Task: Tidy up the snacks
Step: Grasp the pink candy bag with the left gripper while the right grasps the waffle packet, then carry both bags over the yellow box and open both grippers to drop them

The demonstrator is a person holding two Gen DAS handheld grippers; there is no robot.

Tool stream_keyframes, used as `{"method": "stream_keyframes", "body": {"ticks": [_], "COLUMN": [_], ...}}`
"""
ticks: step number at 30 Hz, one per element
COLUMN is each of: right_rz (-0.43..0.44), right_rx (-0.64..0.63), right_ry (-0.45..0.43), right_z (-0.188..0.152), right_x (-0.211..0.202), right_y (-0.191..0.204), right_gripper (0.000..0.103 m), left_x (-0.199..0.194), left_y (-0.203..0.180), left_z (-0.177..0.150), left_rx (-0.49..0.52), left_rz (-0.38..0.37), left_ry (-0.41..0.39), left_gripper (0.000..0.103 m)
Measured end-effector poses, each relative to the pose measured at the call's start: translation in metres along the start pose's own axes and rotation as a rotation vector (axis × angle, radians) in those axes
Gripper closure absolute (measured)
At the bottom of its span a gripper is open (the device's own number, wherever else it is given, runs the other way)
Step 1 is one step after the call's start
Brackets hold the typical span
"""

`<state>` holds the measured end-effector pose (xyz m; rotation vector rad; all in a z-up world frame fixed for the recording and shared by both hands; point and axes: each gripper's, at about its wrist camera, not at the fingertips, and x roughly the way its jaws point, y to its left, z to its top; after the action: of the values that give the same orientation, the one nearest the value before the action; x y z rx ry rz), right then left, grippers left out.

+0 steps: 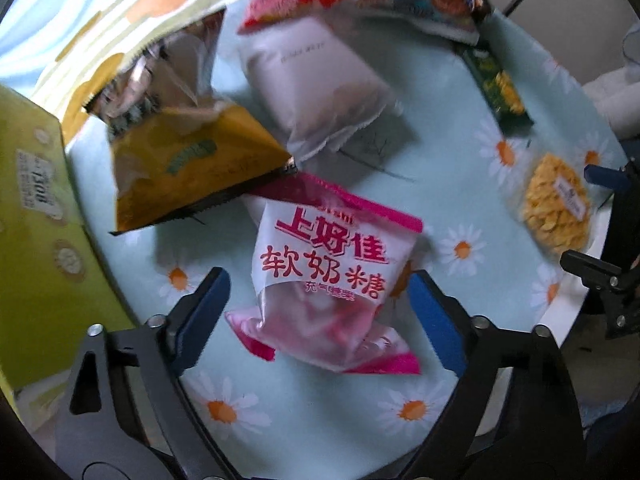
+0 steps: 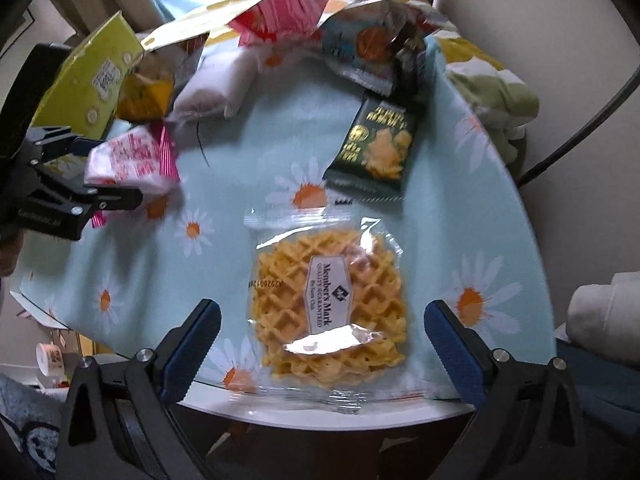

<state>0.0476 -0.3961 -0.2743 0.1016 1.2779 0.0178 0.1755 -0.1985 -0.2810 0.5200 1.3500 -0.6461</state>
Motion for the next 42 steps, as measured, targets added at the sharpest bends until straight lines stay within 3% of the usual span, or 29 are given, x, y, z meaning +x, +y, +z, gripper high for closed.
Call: {"method": "stream_keyframes", "body": {"ticks": [3, 15, 21, 26, 32, 42], "right_rz": [-0.024, -0.062, -0.08, -0.088, -0.087, -0.071], "right_rx": [-0.02, -0.011, -0.024, -0.036, -0.059, -0.078], "right_ry": [0.013, 0.026, 0.032, 0.041, 0.043, 0.0], "right_z": [-0.002, -0.004, 0.002, 0.007, 0.009, 0.001], "right_x": [0.005, 0.013, 0.018, 0.025, 0.031, 0.02], "right_y": [0.004, 0.004, 0.007, 0.007, 0.023, 0.036], "right_gripper": [0.002, 0.002, 0.002, 0.002, 0.023, 0.029], "left_x": [0.007, 0.001, -0.004, -0.012, -0.019, -0.017], "left_y": [0.0, -0.012, -0.019, 0.003, 0.008, 0.003], "left_z": [-0.002, -0.009, -0.014, -0.01, -0.011, -0.025], "left_rx": [0.005, 0.066, 0.051, 0.041, 0.028, -0.005], "left_rz": [-0.009, -0.004, -0.022, -0.036, -0.033, -0.025], "left_ry": [0.015, -0.033, -0.041, -0.048, -0.058, -0.087], "left_gripper": [0.028, 0.047, 0.049, 0.049, 0.049, 0.049]}}
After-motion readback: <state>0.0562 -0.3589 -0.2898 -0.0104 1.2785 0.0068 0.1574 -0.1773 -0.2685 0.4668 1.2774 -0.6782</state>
